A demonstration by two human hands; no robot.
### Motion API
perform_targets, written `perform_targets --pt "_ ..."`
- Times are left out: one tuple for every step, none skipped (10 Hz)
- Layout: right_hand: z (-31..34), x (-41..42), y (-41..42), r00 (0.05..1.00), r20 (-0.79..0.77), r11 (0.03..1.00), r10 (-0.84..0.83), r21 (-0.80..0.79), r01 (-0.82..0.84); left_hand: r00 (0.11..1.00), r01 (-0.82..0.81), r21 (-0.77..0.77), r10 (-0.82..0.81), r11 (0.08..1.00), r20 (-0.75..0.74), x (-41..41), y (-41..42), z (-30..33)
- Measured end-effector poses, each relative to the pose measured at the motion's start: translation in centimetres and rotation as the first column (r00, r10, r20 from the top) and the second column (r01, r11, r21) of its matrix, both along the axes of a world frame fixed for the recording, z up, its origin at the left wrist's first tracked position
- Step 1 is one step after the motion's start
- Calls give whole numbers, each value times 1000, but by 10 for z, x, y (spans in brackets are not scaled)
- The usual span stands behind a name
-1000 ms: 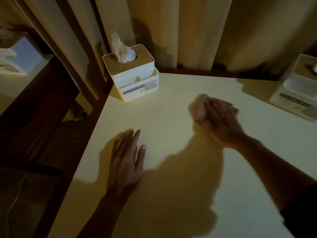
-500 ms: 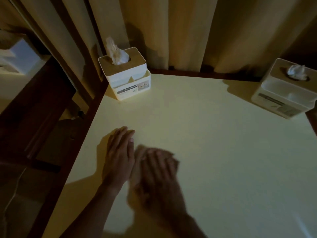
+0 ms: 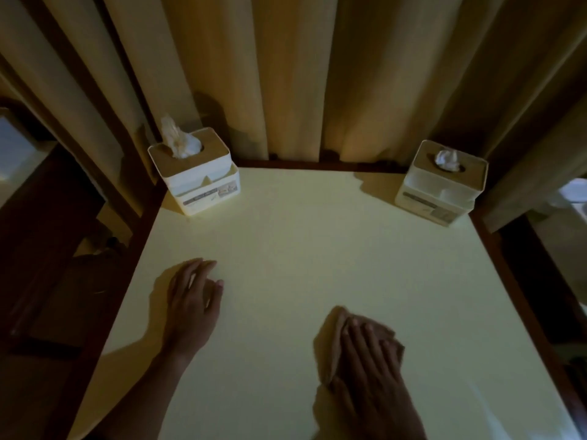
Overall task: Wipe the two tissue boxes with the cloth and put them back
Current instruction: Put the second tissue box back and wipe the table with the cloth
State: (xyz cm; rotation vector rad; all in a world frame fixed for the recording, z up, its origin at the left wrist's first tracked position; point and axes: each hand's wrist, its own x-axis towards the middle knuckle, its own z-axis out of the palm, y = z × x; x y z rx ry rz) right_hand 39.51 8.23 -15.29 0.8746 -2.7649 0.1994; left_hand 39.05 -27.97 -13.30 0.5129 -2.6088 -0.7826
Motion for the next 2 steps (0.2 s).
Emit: perform_targets --pt "-6 28 -24 985 -142 993 103 -38 -109 1000 21 -29 -20 999 17 0 0 15" --pt "-1 0 -49 995 -94 987 14 -156 -29 1000 -11 -51 11 999 9 24 20 32"
